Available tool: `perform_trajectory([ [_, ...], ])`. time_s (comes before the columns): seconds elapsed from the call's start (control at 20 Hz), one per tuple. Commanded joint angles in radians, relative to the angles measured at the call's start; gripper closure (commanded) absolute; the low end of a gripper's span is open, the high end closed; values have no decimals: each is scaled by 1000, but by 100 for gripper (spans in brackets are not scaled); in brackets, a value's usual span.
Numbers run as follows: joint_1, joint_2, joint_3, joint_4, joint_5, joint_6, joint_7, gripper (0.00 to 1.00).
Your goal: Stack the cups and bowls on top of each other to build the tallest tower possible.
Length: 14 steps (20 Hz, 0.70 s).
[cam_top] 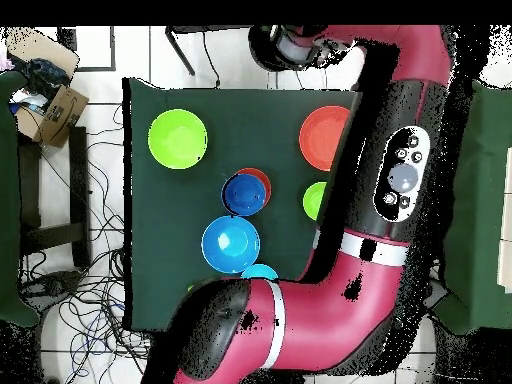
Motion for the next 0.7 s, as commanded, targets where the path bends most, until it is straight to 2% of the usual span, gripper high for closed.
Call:
perform_trajectory([
  [0.05,-41,-77,56,159,45,62,-339,0],
  [0.25,-31,-90,42,181,54,55,-316,0],
  [0.55,-23,-95,41,150,42,102,-293,0],
  [0.7,-23,-85,46,150,38,90,-285,0],
])
